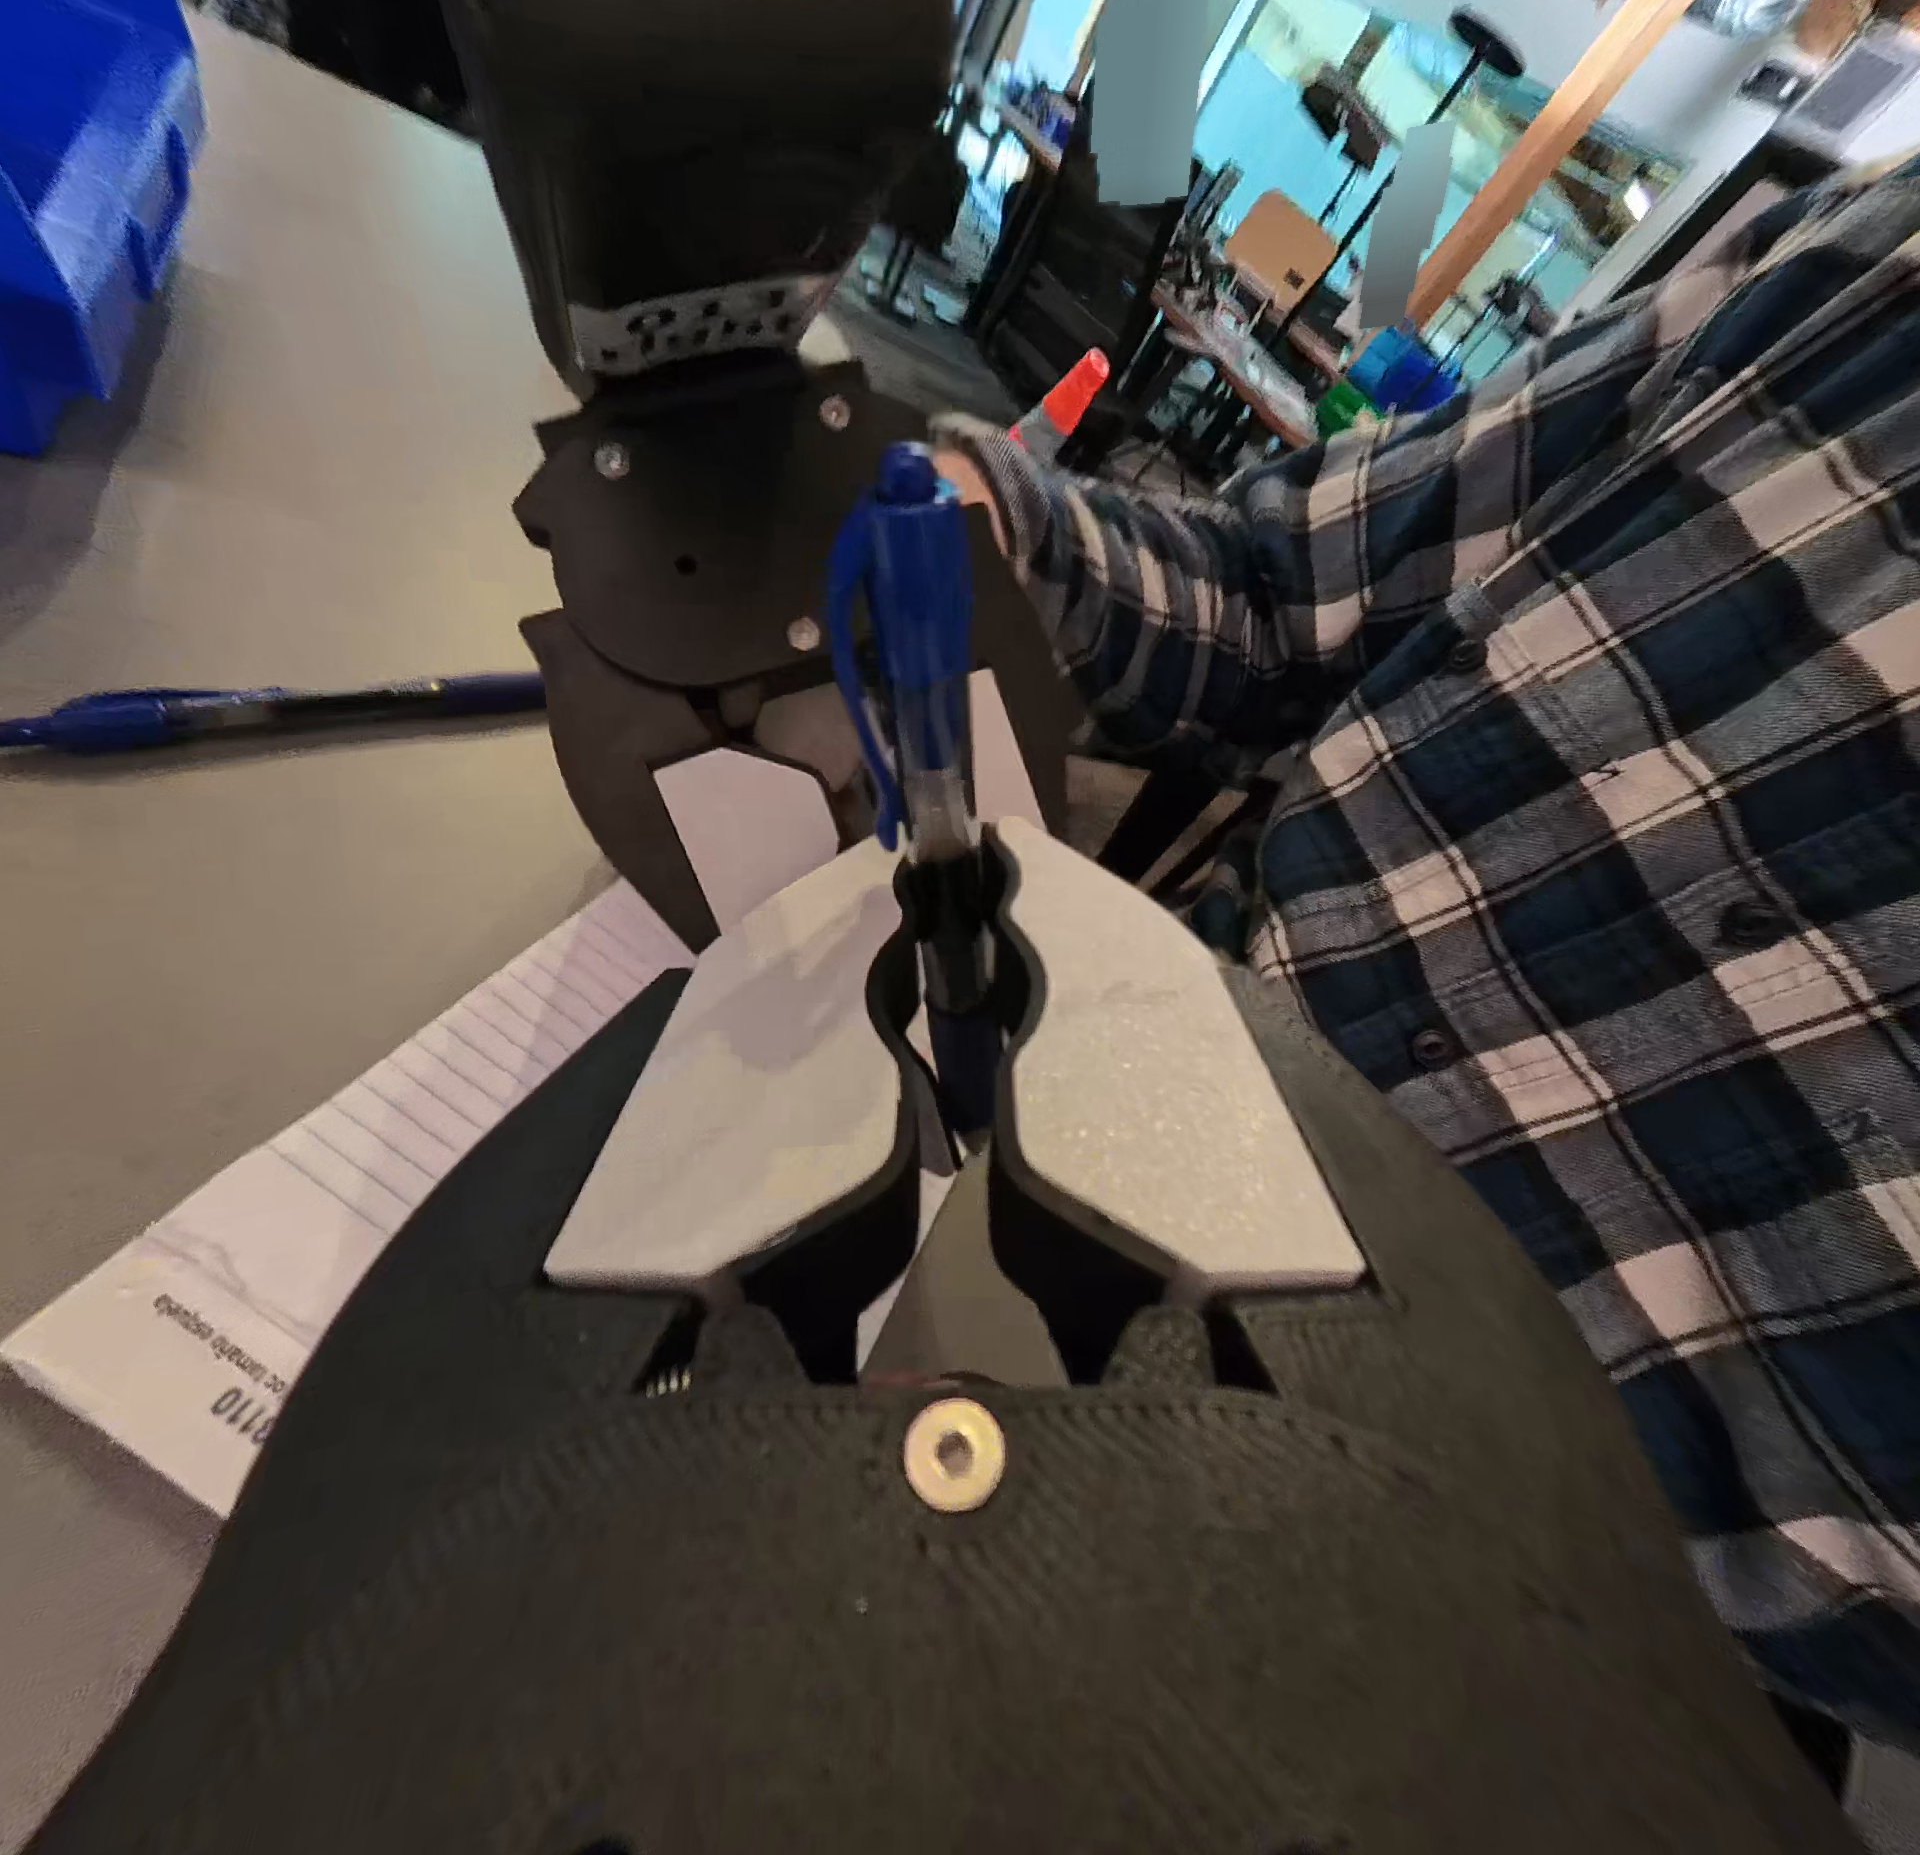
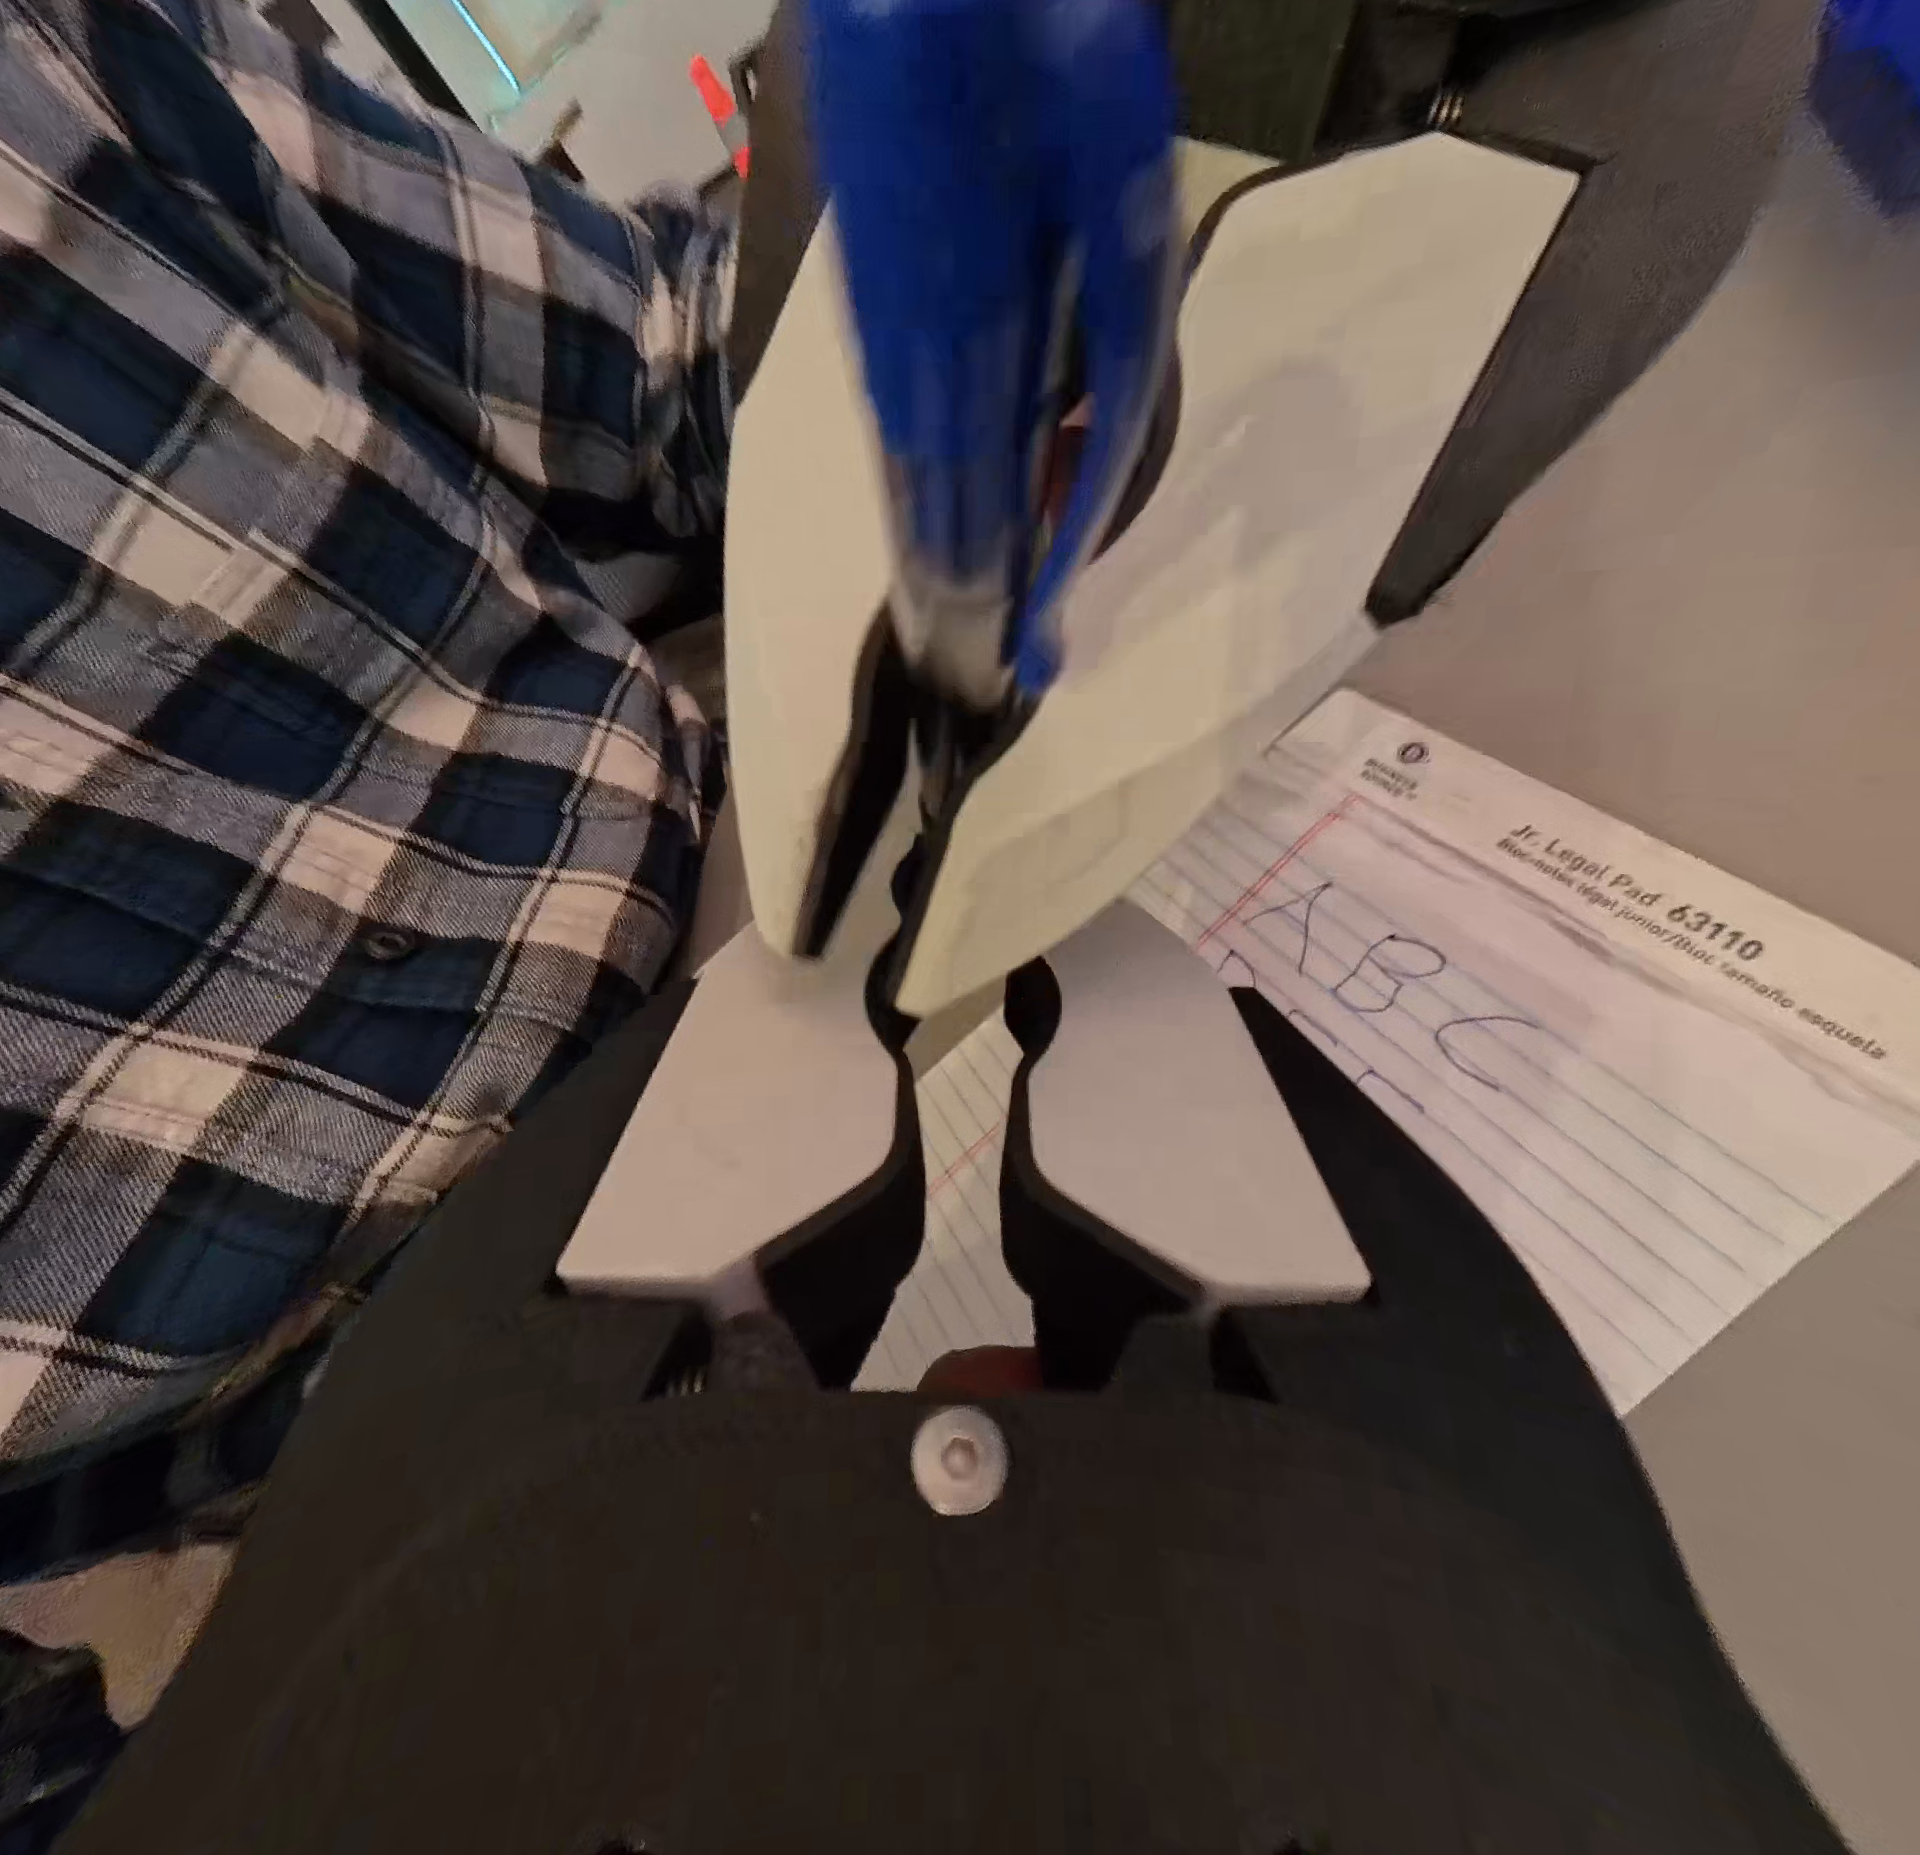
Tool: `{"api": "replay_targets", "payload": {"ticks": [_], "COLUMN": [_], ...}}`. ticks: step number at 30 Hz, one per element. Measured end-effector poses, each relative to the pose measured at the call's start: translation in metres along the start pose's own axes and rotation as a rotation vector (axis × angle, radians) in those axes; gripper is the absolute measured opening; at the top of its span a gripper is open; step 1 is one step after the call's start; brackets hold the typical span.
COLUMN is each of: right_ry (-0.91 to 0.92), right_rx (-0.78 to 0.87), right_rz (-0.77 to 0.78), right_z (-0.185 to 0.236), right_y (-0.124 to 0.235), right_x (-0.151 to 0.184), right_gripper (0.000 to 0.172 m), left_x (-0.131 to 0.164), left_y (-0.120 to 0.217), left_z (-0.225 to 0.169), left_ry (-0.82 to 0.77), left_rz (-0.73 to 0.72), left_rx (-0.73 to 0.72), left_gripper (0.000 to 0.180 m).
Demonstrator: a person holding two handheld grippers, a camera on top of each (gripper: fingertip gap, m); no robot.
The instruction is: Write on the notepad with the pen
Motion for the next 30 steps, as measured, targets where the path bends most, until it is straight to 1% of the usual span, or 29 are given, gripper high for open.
{"api": "replay_targets", "payload": {"ticks": [2,3,4,5,7,8,9,10,11,13,15,16,17,18,20,22,23,24,26,27,28,29,30], "right_ry": [-0.009,-0.005,0.003,0.012,0.022,0.013,-0.008,-0.023,-0.012,-0.005,0.05,0.079,0.07,0.054,0.052,0.048,0.047,0.042,0.029,0.032,0.025,0.01,0.003], "right_rx": [0.033,0.043,0.055,0.07,0.08,0.099,0.12,0.146,0.175,0.204,0.259,0.281,0.288,0.292,0.344,0.349,0.369,0.399,0.424,0.436,0.455,0.467,0.471], "right_rz": [-0.018,-0.019,-0.024,-0.022,-0.004,-0.003,-0.002,-0.011,-0.048,-0.19,-0.377,-0.47,-0.512,-0.517,-0.54,-0.557,-0.561,-0.566,-0.594,-0.601,-0.607,-0.612,-0.624], "right_z": [-0.003,-0.004,-0.004,-0.003,-0.002,-0.003,-0.006,-0.009,-0.01,-0.009,-0.005,-0.003,-0.002,-0.002,-0.003,-0.001,-0.001,-0.001,-0.001,0.0,0.0,-0.001,-0.001], "right_y": [0.005,0.007,0.008,0.007,0.004,0.006,0.01,0.018,0.029,0.054,0.073,0.078,0.078,0.076,0.071,0.067,0.066,0.065,0.065,0.065,0.065,0.064,0.064], "right_x": [-0.001,-0.002,-0.003,-0.004,-0.005,-0.005,-0.005,-0.006,-0.009,-0.021,-0.037,-0.044,-0.048,-0.049,-0.05,-0.051,-0.051,-0.052,-0.053,-0.054,-0.054,-0.054,-0.055], "right_gripper": [0.011,0.011,0.012,0.011,0.011,0.011,0.027,0.054,0.062,0.058,0.061,0.063,0.06,0.053,0.045,0.034,0.023,0.017,0.015,0.015,0.017,0.024,0.025], "left_x": [-0.006,-0.007,-0.008,-0.008,-0.007,-0.007,-0.009,-0.011,-0.012,-0.014,-0.013,-0.013,-0.012,-0.012,-0.013,-0.014,-0.015,-0.015,-0.016,-0.017,-0.017,-0.018,-0.018], "left_y": [0.007,0.009,0.01,0.01,0.007,0.006,0.006,0.008,0.01,0.016,0.016,0.014,0.011,0.009,0.006,0.003,0.003,0.003,0.004,0.003,0.001,0.0,-0.002], "left_z": [0.001,0.0,0.0,0.002,0.002,0.003,0.003,0.003,0.003,0.005,0.006,0.007,0.008,0.009,0.011,0.011,0.011,0.011,0.011,0.01,0.01,0.009,0.009], "left_ry": [-0.011,-0.022,-0.03,-0.034,-0.028,-0.048,-0.054,-0.048,-0.049,-0.053,-0.049,-0.051,-0.048,-0.056,-0.069,-0.096,-0.101,-0.11,-0.143,-0.152,-0.156,-0.166,-0.171], "left_rz": [-0.057,-0.077,-0.085,-0.092,-0.08,-0.078,-0.087,-0.101,-0.121,-0.156,-0.16,-0.166,-0.16,-0.16,-0.163,-0.179,-0.194,-0.195,-0.205,-0.202,-0.199,-0.202,-0.198], "left_rx": [-0.031,-0.032,-0.031,-0.051,-0.038,-0.063,-0.094,-0.103,-0.109,-0.117,-0.105,-0.112,-0.115,-0.129,-0.179,-0.216,-0.231,-0.246,-0.312,-0.318,-0.337,-0.361,-0.387], "left_gripper": [0.025,0.026,0.02,0.01,0.01,0.01,0.01,0.01,0.01,0.01,0.01,0.01,0.01,0.01,0.01,0.01,0.01,0.01,0.01,0.01,0.01,0.01,0.01]}}
Point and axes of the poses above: each gripper's, where its closed fingertips meet, y back along the fingers, x out of its underside, z = x × y across the jaws, the point moved 7 cm from there along y, back along the fingers, and after that the axes turned 5 degrees about x, right-handed, at the moved point
